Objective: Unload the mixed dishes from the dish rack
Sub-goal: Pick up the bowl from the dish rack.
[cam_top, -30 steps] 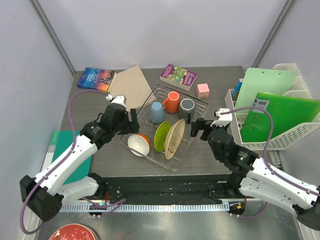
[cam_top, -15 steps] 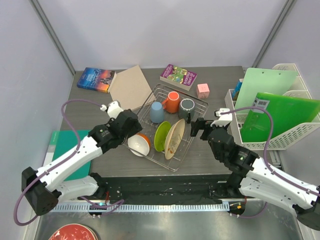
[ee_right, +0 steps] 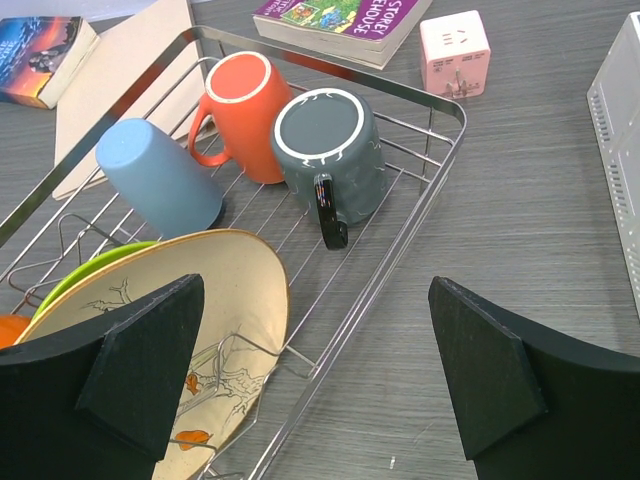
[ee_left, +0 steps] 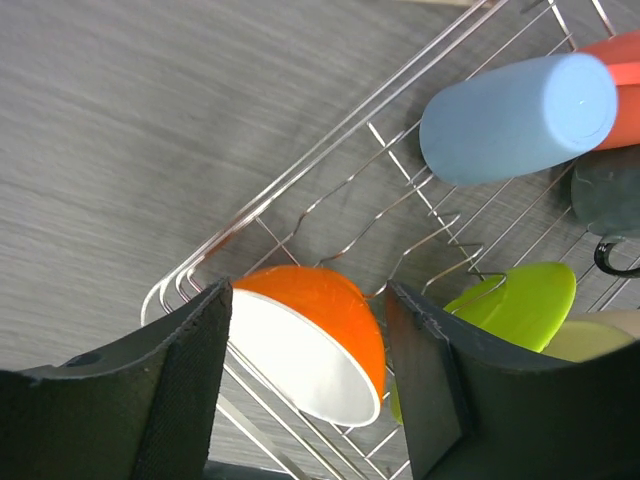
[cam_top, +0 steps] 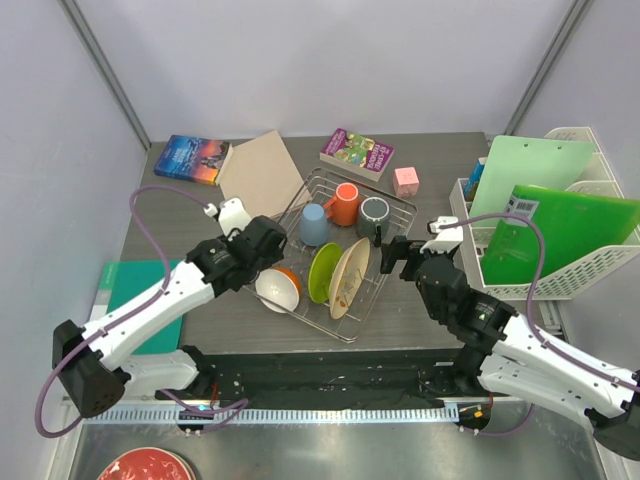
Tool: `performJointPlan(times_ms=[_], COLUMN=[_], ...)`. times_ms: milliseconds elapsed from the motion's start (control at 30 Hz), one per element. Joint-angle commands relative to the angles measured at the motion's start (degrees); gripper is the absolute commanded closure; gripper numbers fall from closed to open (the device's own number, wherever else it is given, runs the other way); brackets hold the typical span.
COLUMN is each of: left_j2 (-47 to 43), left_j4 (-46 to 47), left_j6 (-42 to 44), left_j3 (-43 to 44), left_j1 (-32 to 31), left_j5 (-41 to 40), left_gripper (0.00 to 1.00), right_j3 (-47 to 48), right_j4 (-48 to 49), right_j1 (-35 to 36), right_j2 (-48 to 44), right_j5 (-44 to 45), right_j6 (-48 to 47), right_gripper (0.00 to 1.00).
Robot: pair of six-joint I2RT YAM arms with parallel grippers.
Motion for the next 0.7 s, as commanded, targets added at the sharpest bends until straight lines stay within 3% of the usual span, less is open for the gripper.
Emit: performJointPlan(times_ms=[0,300,667], left_j2=[-2.3,-5.4,-10.8], left_j4=[-1.1,-1.1,-2.1], left_j6=[5.9,9.6,10.3], left_j3=[1.8,0.9,-2.5], left_j1=[-0.3,-0.2,0.4], left_j5=[-5.0,-7.2,-8.7], left_gripper=[0.36,0.31,0.27], right_j3=[1.9,13.1,27.7], right_j4=[1.2,-3.0,-8.5], right_j1=[0.0,0.6,9.7], right_j2=[0.8,9.1,25.7], right_j5=[-1.3,-14.7,-16.2], right_j6=[-0.5,-5.4,-10.6], right_gripper=[0.0,0.0,0.01])
